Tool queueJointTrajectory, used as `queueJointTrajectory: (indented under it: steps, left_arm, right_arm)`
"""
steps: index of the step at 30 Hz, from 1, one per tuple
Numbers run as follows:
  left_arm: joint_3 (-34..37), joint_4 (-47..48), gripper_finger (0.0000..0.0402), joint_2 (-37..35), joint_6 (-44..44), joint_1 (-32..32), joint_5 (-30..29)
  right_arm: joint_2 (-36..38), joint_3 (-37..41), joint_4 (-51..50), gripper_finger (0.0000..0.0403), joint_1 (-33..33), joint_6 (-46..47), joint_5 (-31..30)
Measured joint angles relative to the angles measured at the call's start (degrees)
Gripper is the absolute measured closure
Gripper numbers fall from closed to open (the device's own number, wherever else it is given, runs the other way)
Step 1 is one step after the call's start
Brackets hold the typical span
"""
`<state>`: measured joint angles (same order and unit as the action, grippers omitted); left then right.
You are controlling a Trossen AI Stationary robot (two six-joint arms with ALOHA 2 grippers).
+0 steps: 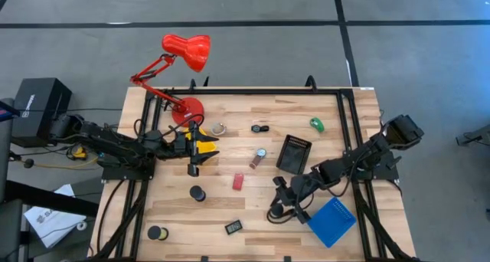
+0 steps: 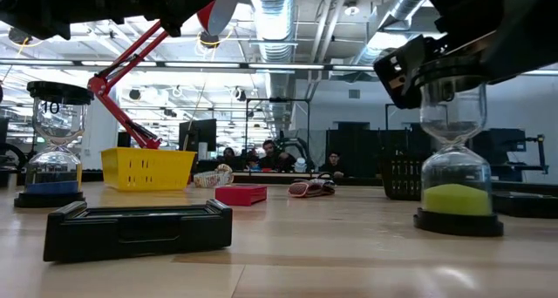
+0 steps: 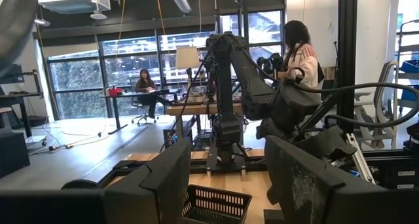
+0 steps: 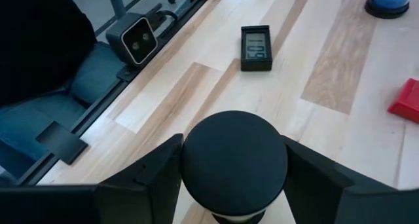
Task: Pick & Place Office items
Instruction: Put the right green hourglass into the black bin
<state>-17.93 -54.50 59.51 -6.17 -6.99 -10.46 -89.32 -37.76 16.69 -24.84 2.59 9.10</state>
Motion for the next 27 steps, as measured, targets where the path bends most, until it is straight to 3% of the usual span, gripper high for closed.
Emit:
queueJointTrajectory:
  steps: [15,19,27]
  left_arm:
    - [0.0,0.0,0.0211,0.0,0.0,0.0,0.0]
    - [0.0,0.0,0.0211,0.0,0.0,0.0,0.0]
    - [0.0,0.0,0.0211,0.0,0.0,0.0,0.0]
  right_arm:
    - [2.0,0.0,-2.9,0.0195,6.5,-1.7,3.0]
    - [7.7,0.0,-8.6,0.0180,7.7,-2.7,3.5]
    - [25.5,0.0,-24.3,0.0201,11.7,-3.8,-1.0]
